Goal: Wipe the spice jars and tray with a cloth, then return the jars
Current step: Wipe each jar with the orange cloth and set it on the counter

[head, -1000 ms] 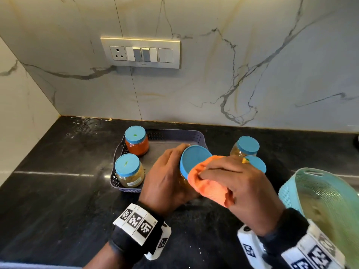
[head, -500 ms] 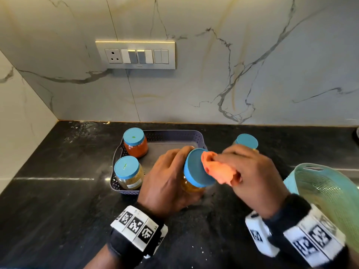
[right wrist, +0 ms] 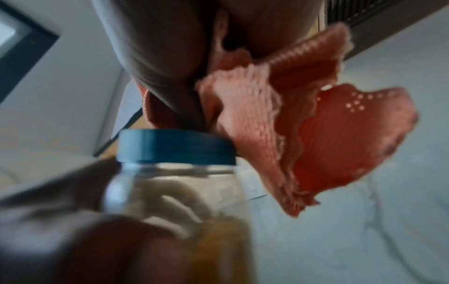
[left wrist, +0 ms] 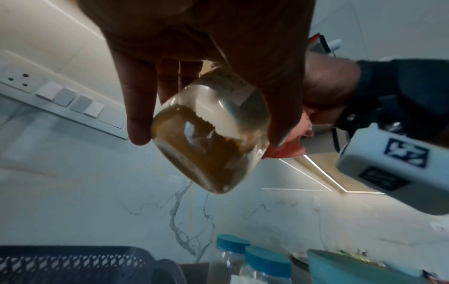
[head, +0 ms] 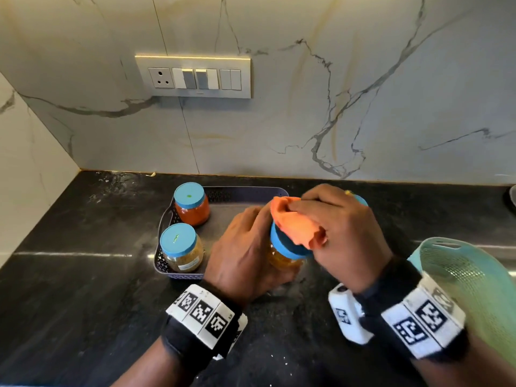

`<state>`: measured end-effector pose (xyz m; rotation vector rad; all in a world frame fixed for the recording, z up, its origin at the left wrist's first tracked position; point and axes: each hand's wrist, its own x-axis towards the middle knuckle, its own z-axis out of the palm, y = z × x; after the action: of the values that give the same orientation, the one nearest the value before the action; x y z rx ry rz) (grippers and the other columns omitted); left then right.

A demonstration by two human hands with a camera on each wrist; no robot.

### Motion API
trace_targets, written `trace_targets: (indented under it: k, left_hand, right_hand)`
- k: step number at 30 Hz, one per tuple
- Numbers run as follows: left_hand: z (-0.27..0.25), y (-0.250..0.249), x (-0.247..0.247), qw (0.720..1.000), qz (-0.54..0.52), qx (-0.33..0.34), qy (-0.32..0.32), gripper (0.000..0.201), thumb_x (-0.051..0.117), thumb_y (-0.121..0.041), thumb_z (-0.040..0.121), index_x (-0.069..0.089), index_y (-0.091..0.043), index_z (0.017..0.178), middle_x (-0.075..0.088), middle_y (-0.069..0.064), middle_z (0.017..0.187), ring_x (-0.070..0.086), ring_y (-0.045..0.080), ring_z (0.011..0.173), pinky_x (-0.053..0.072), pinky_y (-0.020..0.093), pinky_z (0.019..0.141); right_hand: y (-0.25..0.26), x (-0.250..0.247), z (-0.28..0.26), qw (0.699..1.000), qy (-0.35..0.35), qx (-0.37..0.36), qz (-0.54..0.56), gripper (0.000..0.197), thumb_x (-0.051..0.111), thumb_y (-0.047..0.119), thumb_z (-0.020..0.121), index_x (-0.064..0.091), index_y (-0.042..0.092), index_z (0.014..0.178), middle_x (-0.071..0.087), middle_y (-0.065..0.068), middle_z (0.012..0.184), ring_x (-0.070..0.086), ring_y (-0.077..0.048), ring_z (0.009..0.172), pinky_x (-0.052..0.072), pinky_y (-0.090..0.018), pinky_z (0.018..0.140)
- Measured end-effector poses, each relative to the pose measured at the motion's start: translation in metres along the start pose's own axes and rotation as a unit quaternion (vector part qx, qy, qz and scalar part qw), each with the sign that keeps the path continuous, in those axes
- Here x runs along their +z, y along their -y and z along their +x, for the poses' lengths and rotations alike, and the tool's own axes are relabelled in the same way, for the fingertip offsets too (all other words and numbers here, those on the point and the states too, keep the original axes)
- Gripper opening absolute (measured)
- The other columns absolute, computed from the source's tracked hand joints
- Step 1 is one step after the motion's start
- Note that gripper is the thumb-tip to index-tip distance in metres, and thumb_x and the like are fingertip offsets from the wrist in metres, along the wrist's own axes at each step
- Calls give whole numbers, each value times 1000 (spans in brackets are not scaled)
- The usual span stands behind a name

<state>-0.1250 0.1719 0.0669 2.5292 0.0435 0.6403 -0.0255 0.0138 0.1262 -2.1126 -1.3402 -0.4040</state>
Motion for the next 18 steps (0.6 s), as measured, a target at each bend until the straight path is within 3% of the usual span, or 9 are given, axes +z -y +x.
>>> trace_targets:
  k: [2, 4, 6, 10, 15, 18]
  left_hand:
    - [2, 7, -3, 1000, 1, 4, -7, 96, 77, -61, 69, 44, -10, 144, 57, 7, 135, 58, 25, 119, 55, 45, 90]
    - [1, 13, -9, 1000, 11, -3, -11, 96, 74, -64, 69, 42, -13, 144, 56, 6, 136, 57, 25, 120, 55, 44, 91]
    - [-1, 12, -12, 1000, 20, -8, -21, 94, 76, -64, 68, 41, -18, 143, 57, 2, 133, 58, 23, 118, 55, 39, 89]
    - [-1, -5, -1, 1000, 31, 2, 6, 93, 77, -61, 68, 37, -26, 144, 58, -1, 132, 59, 23, 115, 57, 44, 85]
    - [-1, 13, -8, 1000, 17, -7, 8, 97, 70, -68, 70, 42, -12, 144, 56, 8, 137, 56, 28, 122, 53, 49, 93]
    - [-2, 10, -15, 1000, 23, -3, -9, 94, 72, -66, 68, 39, -18, 141, 59, 4, 130, 59, 25, 114, 54, 41, 90]
  right_hand:
    - [14, 0, -7, 999, 38, -27, 20, 43, 64, 24, 75, 73, 11, 115, 68, -6, 108, 65, -22, 96, 58, -35, 79]
    - [17, -5, -25, 997, 65, -36, 31, 41, 69, 24, 77, 72, 11, 116, 67, -5, 110, 65, -21, 98, 58, -34, 80]
    - [3, -9, -36, 999, 39, -21, 25, 32, 72, 20, 82, 74, 11, 113, 67, -4, 105, 66, -21, 93, 57, -37, 75]
    - [-20, -4, -17, 999, -19, 23, -16, 31, 70, 15, 80, 76, 12, 110, 66, -5, 97, 64, -23, 85, 56, -43, 69]
    - [14, 5, -17, 997, 53, -33, 38, 47, 80, 12, 74, 71, 13, 120, 66, -5, 109, 64, -20, 99, 57, -36, 81]
    - [4, -5, -37, 998, 49, -28, 36, 38, 78, 13, 79, 73, 12, 117, 66, -4, 107, 66, -21, 95, 57, -39, 77]
